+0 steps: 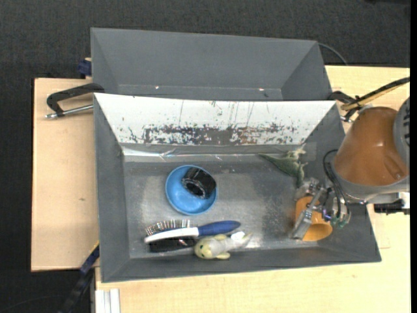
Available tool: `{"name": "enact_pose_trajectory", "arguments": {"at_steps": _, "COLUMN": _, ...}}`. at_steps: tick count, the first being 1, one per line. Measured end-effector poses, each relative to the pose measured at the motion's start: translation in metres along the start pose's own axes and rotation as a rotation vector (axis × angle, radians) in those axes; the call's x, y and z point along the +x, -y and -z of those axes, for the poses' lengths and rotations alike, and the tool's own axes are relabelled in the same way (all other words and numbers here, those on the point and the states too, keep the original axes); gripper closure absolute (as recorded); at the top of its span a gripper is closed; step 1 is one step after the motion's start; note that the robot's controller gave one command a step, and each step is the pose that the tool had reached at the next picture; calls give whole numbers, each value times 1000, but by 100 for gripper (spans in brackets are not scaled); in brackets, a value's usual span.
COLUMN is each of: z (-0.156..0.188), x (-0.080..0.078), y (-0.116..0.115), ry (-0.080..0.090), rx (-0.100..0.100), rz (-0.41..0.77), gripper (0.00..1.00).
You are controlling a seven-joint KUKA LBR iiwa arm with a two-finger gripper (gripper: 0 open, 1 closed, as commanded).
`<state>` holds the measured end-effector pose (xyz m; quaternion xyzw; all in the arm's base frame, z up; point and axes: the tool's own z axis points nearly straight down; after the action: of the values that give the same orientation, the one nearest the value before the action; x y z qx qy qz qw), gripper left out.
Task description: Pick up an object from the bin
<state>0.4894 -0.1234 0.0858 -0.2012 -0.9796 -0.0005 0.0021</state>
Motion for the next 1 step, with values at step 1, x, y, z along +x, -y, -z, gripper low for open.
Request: {"name": "enact_pose_trajectory", "arguments": {"at_steps": 1, "z": 5, "x": -20, "y": 20, "ry": 7, "rx": -3, "rz": -128, "gripper": 0}}
